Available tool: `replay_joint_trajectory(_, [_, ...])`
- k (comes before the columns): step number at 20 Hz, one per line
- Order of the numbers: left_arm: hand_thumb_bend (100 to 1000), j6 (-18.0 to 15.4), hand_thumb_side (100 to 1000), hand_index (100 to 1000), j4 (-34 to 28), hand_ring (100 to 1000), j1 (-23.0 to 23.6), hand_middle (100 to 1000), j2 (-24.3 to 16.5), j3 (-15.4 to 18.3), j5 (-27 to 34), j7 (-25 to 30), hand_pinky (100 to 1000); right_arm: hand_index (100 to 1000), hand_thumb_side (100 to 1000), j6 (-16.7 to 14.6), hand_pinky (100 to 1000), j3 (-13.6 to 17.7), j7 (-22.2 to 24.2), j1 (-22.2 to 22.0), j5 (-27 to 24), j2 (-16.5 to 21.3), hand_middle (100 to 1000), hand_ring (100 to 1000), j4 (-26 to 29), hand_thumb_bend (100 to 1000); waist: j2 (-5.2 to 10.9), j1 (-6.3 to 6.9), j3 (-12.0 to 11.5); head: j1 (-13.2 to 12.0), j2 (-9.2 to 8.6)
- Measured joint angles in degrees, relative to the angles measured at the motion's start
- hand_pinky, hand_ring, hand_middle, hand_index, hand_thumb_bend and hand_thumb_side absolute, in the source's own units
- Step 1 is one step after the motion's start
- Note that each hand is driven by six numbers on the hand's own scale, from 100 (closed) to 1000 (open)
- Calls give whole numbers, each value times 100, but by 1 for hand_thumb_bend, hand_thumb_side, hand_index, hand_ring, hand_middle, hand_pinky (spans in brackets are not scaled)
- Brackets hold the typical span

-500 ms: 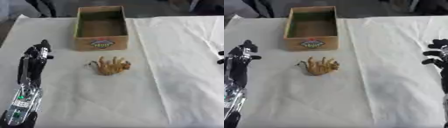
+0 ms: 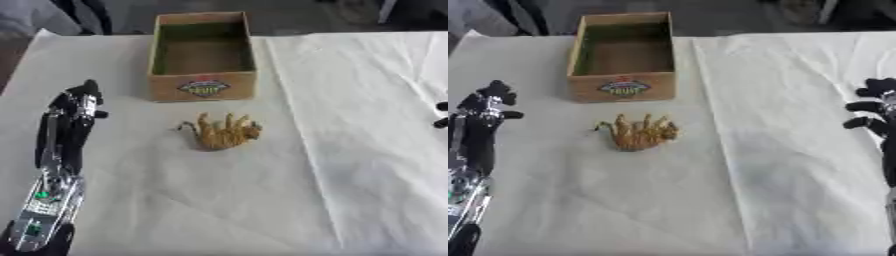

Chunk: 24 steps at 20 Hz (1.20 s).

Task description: Pick up objects on the table and place them in the box.

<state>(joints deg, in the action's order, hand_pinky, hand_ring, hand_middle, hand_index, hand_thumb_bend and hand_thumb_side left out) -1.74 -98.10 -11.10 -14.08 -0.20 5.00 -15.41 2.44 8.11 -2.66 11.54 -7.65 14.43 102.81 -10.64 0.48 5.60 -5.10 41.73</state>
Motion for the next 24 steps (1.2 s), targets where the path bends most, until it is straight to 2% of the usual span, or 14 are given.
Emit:
replay_joint_trajectory(5, [300,56,534,676,-30,762,-56,480,-22,-9,-161,68,575,745,677,1,458,0,1,-2,0,0,639,613,0,100,1,8,0,1,0])
replay_joint_trajectory(10, [341,326,445,702,-223,757,-398,489,-438,-215,-909,510,571,745,677,11,458,0,14,-6,0,0,639,613,0,100,20,22,29,0,2])
replay_joint_trajectory(18, [427,855,348,720,-531,742,-1081,506,-1220,-867,-2169,1723,570,745,675,13,458,-2,20,-45,0,0,639,613,0,100,62,44,71,-9,9])
replay_joint_trajectory(24, [478,1062,327,729,-524,734,-1562,518,-1475,-1375,-2909,2388,573,745,673,13,458,-3,40,-47,-1,0,639,613,0,100,95,43,79,-15,13])
